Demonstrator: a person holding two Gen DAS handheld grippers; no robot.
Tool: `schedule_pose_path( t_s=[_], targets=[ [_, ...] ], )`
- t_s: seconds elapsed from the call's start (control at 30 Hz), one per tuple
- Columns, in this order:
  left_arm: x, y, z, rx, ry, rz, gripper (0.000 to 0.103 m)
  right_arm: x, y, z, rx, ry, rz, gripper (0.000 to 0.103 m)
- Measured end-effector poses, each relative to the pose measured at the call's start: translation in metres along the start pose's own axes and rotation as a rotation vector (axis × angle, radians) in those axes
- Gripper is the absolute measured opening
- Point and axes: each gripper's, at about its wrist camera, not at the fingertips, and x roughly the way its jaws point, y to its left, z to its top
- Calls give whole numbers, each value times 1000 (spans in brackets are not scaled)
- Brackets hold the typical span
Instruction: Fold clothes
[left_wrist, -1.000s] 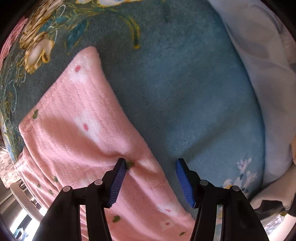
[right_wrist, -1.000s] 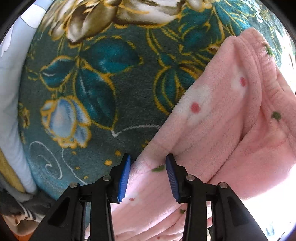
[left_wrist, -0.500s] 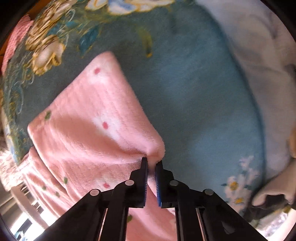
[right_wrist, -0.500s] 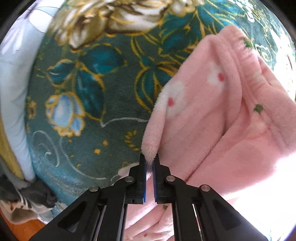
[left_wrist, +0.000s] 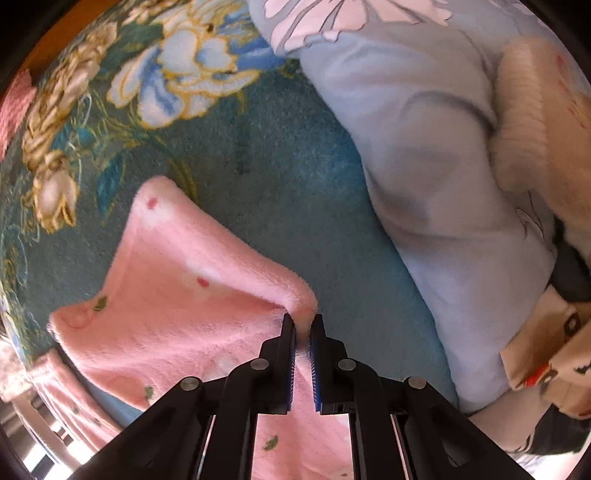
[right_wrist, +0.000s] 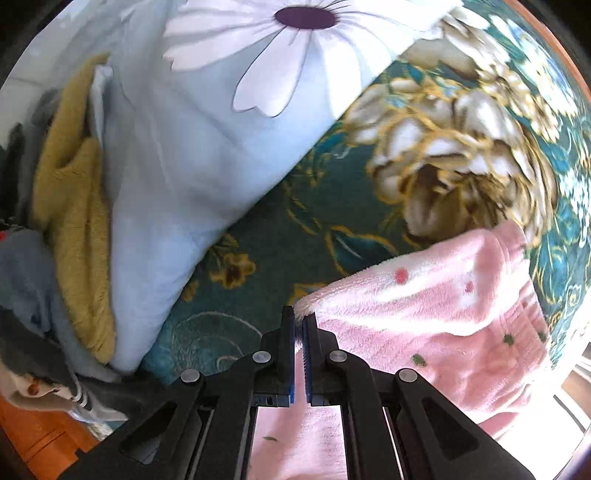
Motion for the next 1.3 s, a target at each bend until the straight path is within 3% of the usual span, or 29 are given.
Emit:
schedule_pose_path(
  t_s=[0.13,0.27,0.3,0.37,0.4,0.47,0.53,0.6,0.63,0.77,0.87,1.0,1.07,1.13,1.23,1.3],
  targets=[
    [3,3,0,38,30,-84,16,10,-1,-1,21,27,-17,3],
    [-17,17,4,125,38,-197,36,11,-11,-5,22,41,23,5],
    [-27,24,4,133,22,-230,39,8,-12,-7,13,39,39,8],
    [-52,45,4,143,-29,-278,50,0,-13,-11,-7,31,68,28],
    [-66,58,4,145,-63,-290,53,-9,-13,-15,-24,10,80,43],
    [-79,92,4,134,-116,-237,60,-28,-13,-23,-59,-28,102,45],
    [-82,114,13,82,-145,-171,61,-44,-14,-40,-93,-48,110,45],
    [-70,179,14,-23,-122,-152,61,-61,-16,-61,-130,-68,113,45],
    [-62,192,13,-79,-103,-153,61,-69,-18,-71,-146,-76,113,46],
    [-11,238,-5,-328,2,-297,61,-87,-37,-122,-125,-59,93,46],
    [12,243,-8,-386,32,-384,61,-90,-62,-166,-77,-33,70,46],
    [22,230,-3,-319,30,-395,55,-98,-103,-207,-29,-38,26,46],
    [27,219,1,-256,41,-378,10,-114,-116,-222,-11,-58,10,46],
    [24,203,6,-145,40,-325,8,-126,-120,-232,0,-81,4,46],
    [-8,178,16,56,-62,-349,7,-139,-118,-243,1,-111,0,46],
    [-27,178,20,112,-122,-376,7,-143,-112,-250,-7,-118,-5,46]
  ],
)
